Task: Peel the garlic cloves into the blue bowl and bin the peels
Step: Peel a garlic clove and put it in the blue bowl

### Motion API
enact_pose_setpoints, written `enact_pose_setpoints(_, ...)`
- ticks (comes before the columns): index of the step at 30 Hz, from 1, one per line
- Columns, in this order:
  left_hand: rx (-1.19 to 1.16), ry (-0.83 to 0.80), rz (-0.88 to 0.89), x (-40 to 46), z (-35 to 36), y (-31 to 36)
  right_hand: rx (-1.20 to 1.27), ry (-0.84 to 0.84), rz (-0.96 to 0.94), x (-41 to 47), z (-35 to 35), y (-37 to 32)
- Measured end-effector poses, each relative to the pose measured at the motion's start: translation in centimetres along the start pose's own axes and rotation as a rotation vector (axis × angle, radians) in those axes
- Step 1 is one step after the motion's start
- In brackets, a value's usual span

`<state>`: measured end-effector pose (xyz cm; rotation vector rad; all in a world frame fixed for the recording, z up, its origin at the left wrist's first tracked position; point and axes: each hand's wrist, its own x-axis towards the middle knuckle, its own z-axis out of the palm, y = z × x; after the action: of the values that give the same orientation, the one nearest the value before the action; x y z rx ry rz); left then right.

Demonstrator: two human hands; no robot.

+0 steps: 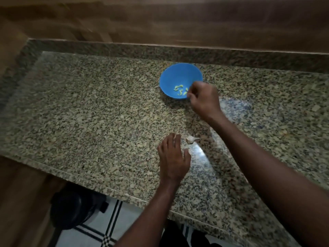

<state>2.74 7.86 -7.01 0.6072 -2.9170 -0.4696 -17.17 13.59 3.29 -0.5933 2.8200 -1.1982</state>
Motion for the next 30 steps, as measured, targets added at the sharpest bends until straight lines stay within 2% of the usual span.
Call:
enact_pose_setpoints(8,-0.003,0.011,0.006,0.1,0.2,-0.1,-0.225,-0.091,-0.081,5.1,2.3,-1.6)
enact_pose_setpoints(11,-0.001,0.015,0.022,0.0,0.2,-0.1,-0.184,0.028,-0.095,2.9,0.8,-0.9)
enact_pose_setpoints(14,-0.002,0.026,0.026,0.1,0.2,-0.2,-0.065,0.154,-0.062,-2.9,-0.9,0.9)
enact_pose_setpoints(16,-0.003,0.033,0.026,0.0,0.2,-0.1,-0.049,0.088,0.01,-7.4,-1.1,2.6)
enact_pose_setpoints(18,0.002,0.033,0.027,-0.1,0.1,0.0,-0.08,-0.053,0.071,-10.8,-0.2,4.4)
enact_pose_setpoints(20,-0.001,0.028,0.04,-0.1,0.0,0.0,-0.123,-0.162,0.069,-12.5,0.9,5.6)
enact_pose_setpoints(24,-0.002,0.043,0.169,-0.4,-0.2,0.2,-0.154,-0.209,0.052,-12.6,1.7,5.6)
enact_pose_setpoints(27,-0.217,0.073,0.158,-0.4,-0.9,0.5,-0.079,-0.269,0.129,-12.0,0.6,5.6)
enact_pose_setpoints(30,-0.745,-0.057,-0.149,-0.5,-3.4,2.0,0.156,-0.326,0.261,-12.0,-1.3,5.4)
